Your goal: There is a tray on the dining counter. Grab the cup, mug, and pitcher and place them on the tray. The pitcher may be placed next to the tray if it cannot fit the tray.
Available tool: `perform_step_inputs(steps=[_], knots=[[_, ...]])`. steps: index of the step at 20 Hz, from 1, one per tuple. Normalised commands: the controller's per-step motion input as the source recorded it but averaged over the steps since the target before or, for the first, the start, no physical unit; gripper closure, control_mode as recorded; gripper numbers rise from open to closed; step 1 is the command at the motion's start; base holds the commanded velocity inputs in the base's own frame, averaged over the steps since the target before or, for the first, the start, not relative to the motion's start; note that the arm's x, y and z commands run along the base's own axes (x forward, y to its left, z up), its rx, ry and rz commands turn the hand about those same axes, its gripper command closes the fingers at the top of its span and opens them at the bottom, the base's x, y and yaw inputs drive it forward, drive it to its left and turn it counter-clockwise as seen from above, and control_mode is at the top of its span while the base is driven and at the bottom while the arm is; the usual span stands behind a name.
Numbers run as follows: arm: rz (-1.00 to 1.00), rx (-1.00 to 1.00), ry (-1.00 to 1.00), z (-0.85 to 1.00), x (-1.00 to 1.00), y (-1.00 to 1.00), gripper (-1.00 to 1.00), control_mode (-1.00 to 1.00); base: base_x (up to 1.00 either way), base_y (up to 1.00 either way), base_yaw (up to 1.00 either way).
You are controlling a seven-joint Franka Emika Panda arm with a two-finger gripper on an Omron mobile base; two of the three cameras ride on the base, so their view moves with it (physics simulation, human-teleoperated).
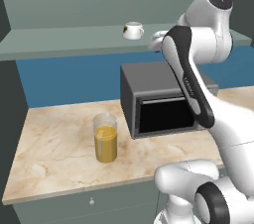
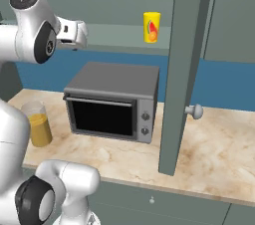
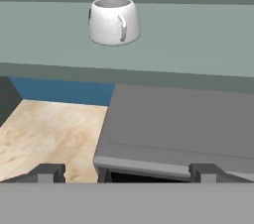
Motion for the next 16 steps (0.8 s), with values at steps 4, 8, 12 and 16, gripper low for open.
perform_step_inputs(steps=[4,8,12,16], knots=[[0.0,0.0,0.0,0.06,0.38,0.19,-1.0,-1.0,0.0,0.0,0.0],[0.01,0.0,0.0,0.0,0.65,0.08,-1.0,-1.0,0.0,0.0,0.0],[0.02,0.0,0.0,0.0,0.56,0.06,-1.0,-1.0,0.0,0.0,0.0],[0.03,0.0,0.0,0.01,0.37,0.09,-1.0,-1.0,0.0,0.0,0.0]])
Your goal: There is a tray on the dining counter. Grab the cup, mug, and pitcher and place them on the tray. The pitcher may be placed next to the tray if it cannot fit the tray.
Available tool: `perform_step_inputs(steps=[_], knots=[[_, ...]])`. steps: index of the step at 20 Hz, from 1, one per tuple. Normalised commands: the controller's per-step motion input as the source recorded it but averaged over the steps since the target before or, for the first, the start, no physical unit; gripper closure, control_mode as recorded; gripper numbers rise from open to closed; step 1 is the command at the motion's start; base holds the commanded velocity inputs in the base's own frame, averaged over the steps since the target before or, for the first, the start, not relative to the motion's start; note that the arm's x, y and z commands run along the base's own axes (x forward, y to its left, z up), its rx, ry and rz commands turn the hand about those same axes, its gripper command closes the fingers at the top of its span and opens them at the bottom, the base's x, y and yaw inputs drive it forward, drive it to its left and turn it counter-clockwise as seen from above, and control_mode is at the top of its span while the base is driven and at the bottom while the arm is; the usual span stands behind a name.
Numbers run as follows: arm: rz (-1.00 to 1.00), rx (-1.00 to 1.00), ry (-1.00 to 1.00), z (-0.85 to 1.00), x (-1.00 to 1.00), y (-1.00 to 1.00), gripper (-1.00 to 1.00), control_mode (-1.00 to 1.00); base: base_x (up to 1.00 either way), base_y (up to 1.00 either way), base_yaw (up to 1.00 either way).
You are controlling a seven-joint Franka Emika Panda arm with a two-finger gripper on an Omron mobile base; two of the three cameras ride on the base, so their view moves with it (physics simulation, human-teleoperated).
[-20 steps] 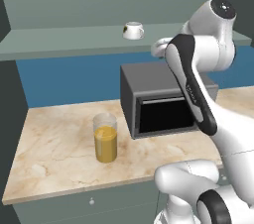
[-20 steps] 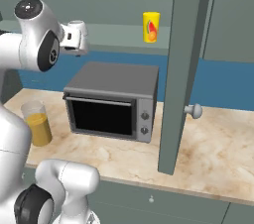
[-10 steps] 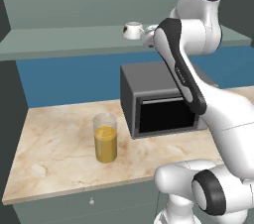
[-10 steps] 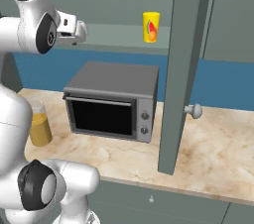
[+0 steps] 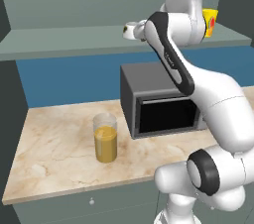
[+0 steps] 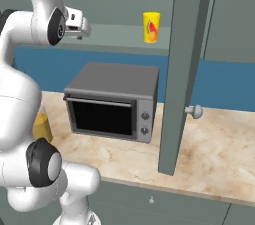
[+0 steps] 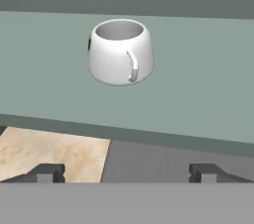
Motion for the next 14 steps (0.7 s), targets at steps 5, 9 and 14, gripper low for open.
perform_step_inputs(steps=[5,9,14], knots=[[0.02,0.0,0.0,0.02,0.31,0.03,-1.0,-1.0,0.0,0.0,0.0],[0.01,0.0,0.0,0.0,0.25,0.04,-1.0,-1.0,0.0,0.0,0.0],[0.02,0.0,0.01,0.0,0.27,0.01,-1.0,-1.0,0.0,0.0,0.0]])
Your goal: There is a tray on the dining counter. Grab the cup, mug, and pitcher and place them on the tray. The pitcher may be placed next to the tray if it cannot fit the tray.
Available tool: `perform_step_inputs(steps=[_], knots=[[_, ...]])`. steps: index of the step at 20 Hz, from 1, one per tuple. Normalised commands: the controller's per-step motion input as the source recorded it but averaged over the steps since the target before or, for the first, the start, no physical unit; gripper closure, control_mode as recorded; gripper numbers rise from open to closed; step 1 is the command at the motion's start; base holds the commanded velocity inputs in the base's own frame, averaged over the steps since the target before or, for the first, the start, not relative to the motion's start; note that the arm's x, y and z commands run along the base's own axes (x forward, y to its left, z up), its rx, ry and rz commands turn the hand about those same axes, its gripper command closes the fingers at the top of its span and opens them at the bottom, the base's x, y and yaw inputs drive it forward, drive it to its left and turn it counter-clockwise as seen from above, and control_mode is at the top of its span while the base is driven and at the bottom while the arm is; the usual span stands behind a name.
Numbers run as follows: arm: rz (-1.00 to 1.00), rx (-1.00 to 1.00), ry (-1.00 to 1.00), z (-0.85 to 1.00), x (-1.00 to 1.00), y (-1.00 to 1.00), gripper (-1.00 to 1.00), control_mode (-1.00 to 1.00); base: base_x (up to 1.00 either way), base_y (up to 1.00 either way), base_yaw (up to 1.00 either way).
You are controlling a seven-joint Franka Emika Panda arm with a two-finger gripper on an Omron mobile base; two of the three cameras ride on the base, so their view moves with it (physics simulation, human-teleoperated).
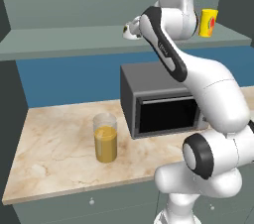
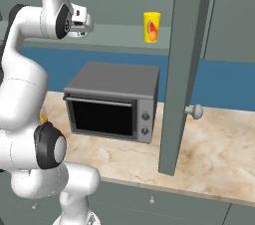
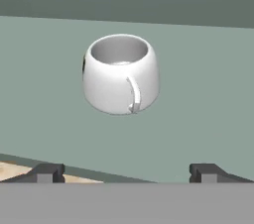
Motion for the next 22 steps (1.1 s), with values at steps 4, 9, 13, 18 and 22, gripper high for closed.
perform_step_inputs(steps=[4,9,13,18,22], knots=[[0.01,0.0,0.05,0.0,0.37,0.0,-1.0,-1.0,0.0,0.0,0.0],[0.02,0.0,0.06,0.0,0.36,0.0,-1.0,-1.0,0.0,0.0,0.0],[0.02,0.0,0.05,0.0,0.27,0.01,-1.0,-1.0,0.0,0.0,0.0],[0.02,0.0,0.02,-0.01,0.14,0.03,-1.0,-1.0,0.0,0.0,0.0],[0.04,0.0,0.05,-0.06,0.19,0.05,-1.0,-1.0,0.0,0.0,0.0]])
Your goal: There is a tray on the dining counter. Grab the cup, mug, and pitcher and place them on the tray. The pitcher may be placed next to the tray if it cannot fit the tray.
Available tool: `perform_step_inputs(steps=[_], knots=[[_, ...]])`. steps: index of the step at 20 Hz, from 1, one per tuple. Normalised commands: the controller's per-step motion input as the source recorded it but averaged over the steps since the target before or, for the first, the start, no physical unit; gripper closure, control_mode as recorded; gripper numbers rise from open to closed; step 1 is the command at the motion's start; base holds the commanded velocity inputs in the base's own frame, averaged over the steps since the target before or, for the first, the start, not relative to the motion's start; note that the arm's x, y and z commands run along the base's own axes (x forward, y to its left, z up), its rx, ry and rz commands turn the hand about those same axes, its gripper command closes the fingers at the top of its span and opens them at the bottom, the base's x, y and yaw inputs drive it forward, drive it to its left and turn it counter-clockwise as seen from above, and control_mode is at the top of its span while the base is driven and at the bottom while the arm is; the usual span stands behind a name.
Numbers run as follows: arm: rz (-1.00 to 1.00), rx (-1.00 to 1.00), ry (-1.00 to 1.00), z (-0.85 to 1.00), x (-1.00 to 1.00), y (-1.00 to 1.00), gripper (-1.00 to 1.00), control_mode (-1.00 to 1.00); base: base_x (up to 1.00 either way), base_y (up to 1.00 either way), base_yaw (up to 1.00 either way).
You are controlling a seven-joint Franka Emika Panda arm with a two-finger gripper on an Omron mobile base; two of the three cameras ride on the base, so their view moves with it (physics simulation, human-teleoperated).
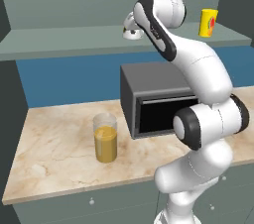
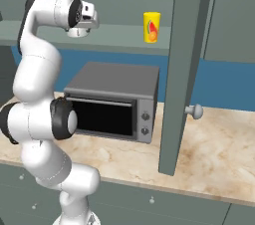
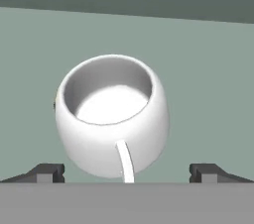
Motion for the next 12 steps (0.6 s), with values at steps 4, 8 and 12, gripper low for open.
perform_step_inputs(steps=[4,8,12], knots=[[0.02,0.0,0.04,-0.06,0.0,0.01,-1.0,-1.0,0.0,0.0,0.0],[0.01,0.0,0.04,-0.06,0.0,0.01,-1.0,-1.0,0.0,0.0,0.0],[0.0,0.0,0.03,-0.16,0.0,0.05,-1.0,-1.0,0.0,0.0,0.0]])
